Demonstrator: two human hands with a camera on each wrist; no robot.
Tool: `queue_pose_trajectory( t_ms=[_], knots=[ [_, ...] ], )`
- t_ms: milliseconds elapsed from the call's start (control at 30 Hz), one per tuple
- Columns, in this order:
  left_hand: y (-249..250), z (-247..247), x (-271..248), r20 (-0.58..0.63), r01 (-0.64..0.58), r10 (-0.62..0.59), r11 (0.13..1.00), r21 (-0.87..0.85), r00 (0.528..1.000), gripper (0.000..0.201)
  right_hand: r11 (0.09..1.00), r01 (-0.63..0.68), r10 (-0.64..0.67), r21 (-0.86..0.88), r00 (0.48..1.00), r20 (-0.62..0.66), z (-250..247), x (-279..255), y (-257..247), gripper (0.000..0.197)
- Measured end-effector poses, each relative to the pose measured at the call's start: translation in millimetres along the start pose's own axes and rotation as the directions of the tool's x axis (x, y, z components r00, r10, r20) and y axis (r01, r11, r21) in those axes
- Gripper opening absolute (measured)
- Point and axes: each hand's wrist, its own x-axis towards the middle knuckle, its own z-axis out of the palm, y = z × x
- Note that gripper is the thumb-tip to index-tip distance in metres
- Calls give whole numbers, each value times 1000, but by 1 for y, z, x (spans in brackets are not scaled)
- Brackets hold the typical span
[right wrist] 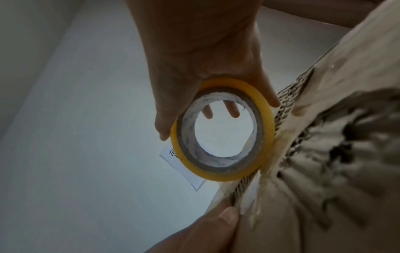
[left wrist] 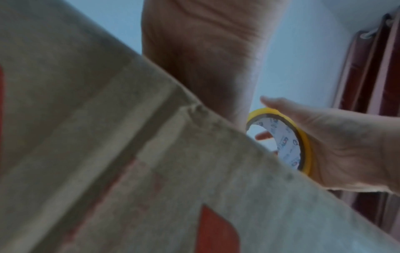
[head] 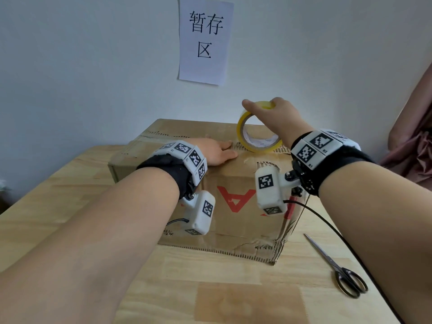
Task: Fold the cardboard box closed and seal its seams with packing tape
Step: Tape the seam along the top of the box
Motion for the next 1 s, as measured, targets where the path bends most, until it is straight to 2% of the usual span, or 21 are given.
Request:
queue_pose_trajectory(
  t_ms=[200,300,400,467,633,833,900,1000],
  knots=[
    [-25,3,-2,-13,14,-14,999,-40,1000,58,999,-40,40,-10,999,-18,-1,3,-2,50],
    [-59,0,-4,-52,105,-109,992,-72,993,57,999,-40,40,-17,999,-12,-2,3,-3,49],
    [-84,-3,-3,-46,180,-178,983,25,983,65,999,-38,38,-33,999,-11,0,4,-3,50],
    [-73,-1,-2,-77,149,-145,987,53,986,60,998,-38,38,-41,999,-13,0,4,-4,51],
    [-20,8,2,-103,2,-10,997,-74,995,54,997,-29,28,-76,999,-21,1,2,-6,51],
    [-1,11,4,-69,-186,178,973,-134,982,58,999,2,-3,-53,1000,-14,3,-1,-4,48],
    [-3,9,1,-95,-179,166,972,-151,981,55,999,0,-1,-34,1000,-16,2,-2,-3,48],
    [-20,0,-4,-118,-86,70,987,-133,991,52,1000,-12,12,-9,1000,2,-2,0,-1,50]
  ],
)
